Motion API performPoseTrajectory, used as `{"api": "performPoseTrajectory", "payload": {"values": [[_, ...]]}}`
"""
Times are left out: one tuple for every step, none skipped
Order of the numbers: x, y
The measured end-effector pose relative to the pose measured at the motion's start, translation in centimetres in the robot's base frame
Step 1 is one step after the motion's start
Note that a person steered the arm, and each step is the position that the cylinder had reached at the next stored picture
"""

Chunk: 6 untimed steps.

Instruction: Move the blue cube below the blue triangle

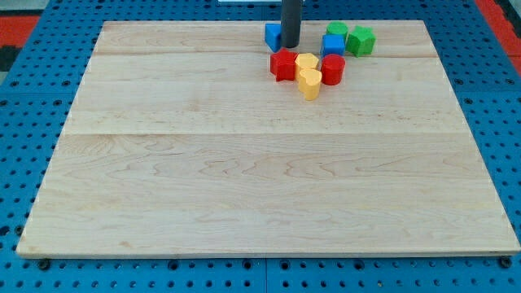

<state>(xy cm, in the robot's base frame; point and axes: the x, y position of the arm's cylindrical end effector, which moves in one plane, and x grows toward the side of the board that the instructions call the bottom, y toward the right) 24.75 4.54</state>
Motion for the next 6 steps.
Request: {"api": "performPoseTrajectory", "payload": {"values": [[2.4,-1.0],[5.7,2.5],[6.1,4.9],[6.3,6.7],[6.2,8.7],[4.9,11.2]]}}
